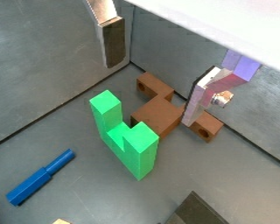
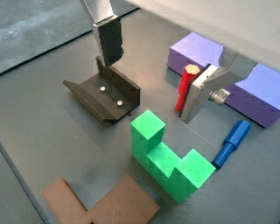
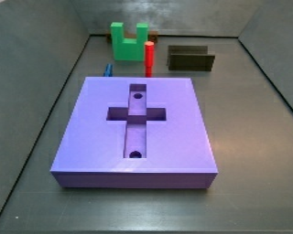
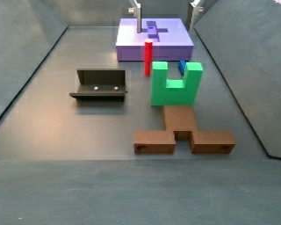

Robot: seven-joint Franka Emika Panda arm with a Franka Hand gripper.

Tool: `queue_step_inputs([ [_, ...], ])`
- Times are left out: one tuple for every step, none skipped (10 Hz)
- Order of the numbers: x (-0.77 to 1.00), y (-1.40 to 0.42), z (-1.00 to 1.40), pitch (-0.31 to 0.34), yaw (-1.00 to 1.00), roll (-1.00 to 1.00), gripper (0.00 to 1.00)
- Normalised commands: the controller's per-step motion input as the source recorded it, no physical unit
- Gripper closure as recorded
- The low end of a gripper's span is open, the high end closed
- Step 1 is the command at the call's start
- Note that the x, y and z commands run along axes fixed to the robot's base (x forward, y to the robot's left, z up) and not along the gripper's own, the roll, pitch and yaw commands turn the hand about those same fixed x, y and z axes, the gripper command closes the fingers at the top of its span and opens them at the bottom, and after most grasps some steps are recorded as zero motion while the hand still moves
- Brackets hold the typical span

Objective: Pick up the green object. Move up. Move to above the board. Insert the green object.
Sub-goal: Pick up the green object.

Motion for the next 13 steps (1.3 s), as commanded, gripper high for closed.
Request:
queue_step_inputs([
  [0.0, 0.0, 0.0, 0.0, 0.0, 0.03, 0.0],
  [0.03, 0.0, 0.0, 0.0, 0.0, 0.0, 0.0],
  [0.26, 0.0, -0.06, 0.027, 0.0, 0.0, 0.0],
  [0.55, -0.18, -0.44, 0.0, -0.02, 0.0, 0.0],
  [0.55, -0.23, -0.64, 0.0, 0.0, 0.0, 0.0],
  [0.35, -0.27, -0.58, -0.09, -0.07, -0.1, 0.0],
  [0.18, -0.08, -0.35, -0.036, -0.01, -0.13, 0.0],
  [0.0, 0.0, -0.2, 0.003, -0.04, -0.02, 0.0],
  [-0.02, 0.0, -0.17, 0.017, -0.08, -0.01, 0.0],
  [-0.12, 0.0, -0.31, 0.0, -0.13, 0.0, 0.0],
  [-0.1, 0.0, -0.38, 0.0, -0.11, 0.0, 0.0],
  [0.0, 0.04, -0.28, 0.009, -0.14, 0.0, 0.0],
  [0.0, 0.05, -0.22, 0.01, -0.09, 0.0, 0.0],
])
